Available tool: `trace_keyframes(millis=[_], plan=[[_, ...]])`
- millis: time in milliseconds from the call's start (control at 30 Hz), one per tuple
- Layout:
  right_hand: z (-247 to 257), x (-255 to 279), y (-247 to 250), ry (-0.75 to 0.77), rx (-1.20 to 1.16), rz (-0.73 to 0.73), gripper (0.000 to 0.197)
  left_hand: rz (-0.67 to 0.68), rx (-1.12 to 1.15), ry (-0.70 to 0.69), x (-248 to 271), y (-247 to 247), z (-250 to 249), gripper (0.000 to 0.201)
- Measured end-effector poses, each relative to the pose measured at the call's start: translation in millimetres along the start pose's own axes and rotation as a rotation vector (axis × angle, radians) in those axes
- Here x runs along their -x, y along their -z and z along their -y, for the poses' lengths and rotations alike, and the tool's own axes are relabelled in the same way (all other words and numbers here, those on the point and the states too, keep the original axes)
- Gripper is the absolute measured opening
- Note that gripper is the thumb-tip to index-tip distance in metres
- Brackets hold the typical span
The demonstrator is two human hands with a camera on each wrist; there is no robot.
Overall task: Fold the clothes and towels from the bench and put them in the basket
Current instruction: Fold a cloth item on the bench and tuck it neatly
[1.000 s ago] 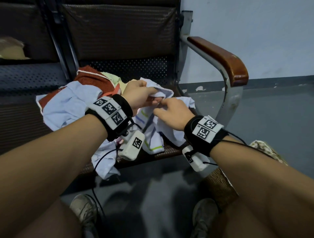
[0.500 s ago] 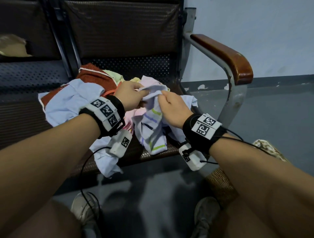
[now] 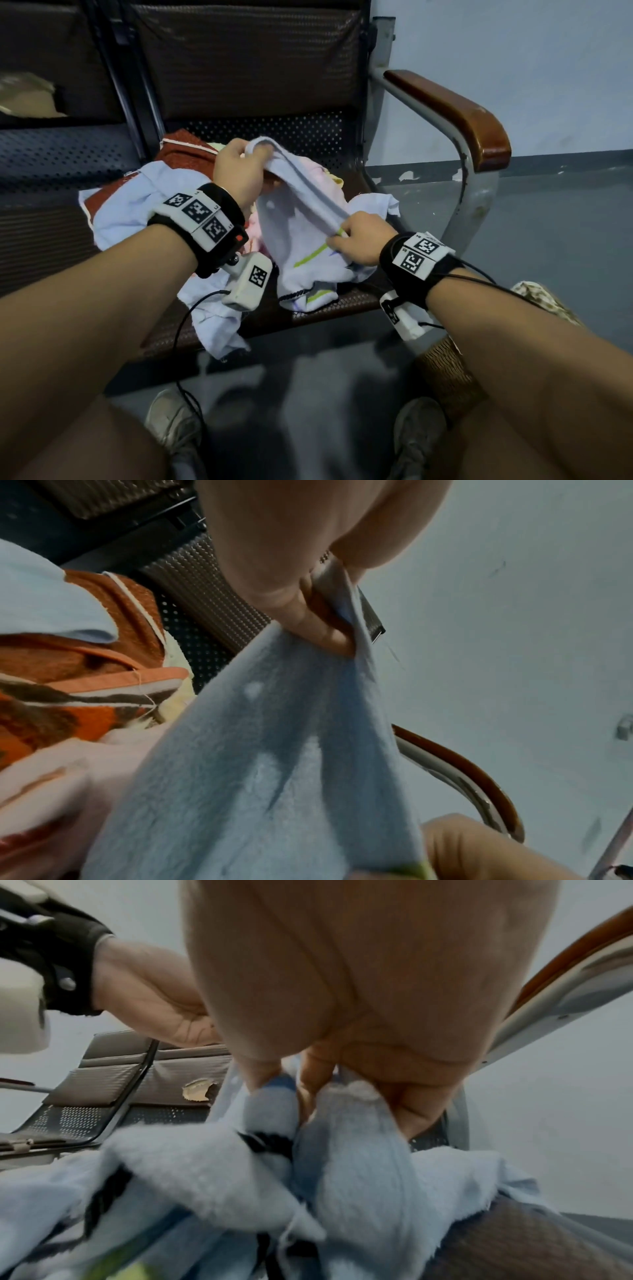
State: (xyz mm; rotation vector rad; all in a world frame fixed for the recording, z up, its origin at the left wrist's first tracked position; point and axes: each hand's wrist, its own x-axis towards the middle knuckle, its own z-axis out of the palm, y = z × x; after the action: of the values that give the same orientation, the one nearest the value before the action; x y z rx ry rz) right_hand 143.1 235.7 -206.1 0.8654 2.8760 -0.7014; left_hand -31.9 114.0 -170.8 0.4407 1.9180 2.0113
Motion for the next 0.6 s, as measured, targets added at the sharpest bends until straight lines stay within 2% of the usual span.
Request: trace_keyframes(millis=[67, 100, 167, 267, 400, 467, 533, 600], plan=[[-3.2, -0.8, 3.0, 0.0, -0.053, -0.063, 0.043, 0.036, -0.075, 0.022, -2.5, 4.9, 8.7, 0.029], [-4.7, -2.3, 5.8, 0.006, -0.07, -0.112, 0.041, 0.027, -0.181, 0.017, -3.9, 9.0, 13.2, 0.032], [-8.8, -5.0, 13.2, 0.015, -0.084, -0.221, 0.033, 0.002, -0.398, 0.011, -6.3, 18.2, 19.6, 0.024], [-16.0, -4.8, 22.1, 0.042, -0.05, -0.269, 0.031, -0.014, -0.46, 0.046, -8.4, 26.6, 21.9, 0.018], [-24.7, -3.0, 20.6, 0.01, 0.127, -0.11, 0.044, -0.032, -0.299, 0.163, -11.5, 22.1, 17.9, 0.037], [-26.2, -1.7, 17.6, -0.022, 0.155, -0.036, 0.043, -0.102, -0.209, 0.138, -12.1, 25.3, 16.9, 0.039], [-25.6, 0.7, 15.0, 0.015, 0.149, -0.016, 0.033, -0.076, -0.151, 0.159, -13.0, 29.8, 13.6, 0.044], [-25.6, 3.7, 13.8, 0.089, 0.095, -0.051, 0.012, -0.09, 0.001, 0.2, -14.4, 32.2, 13.4, 0.037]])
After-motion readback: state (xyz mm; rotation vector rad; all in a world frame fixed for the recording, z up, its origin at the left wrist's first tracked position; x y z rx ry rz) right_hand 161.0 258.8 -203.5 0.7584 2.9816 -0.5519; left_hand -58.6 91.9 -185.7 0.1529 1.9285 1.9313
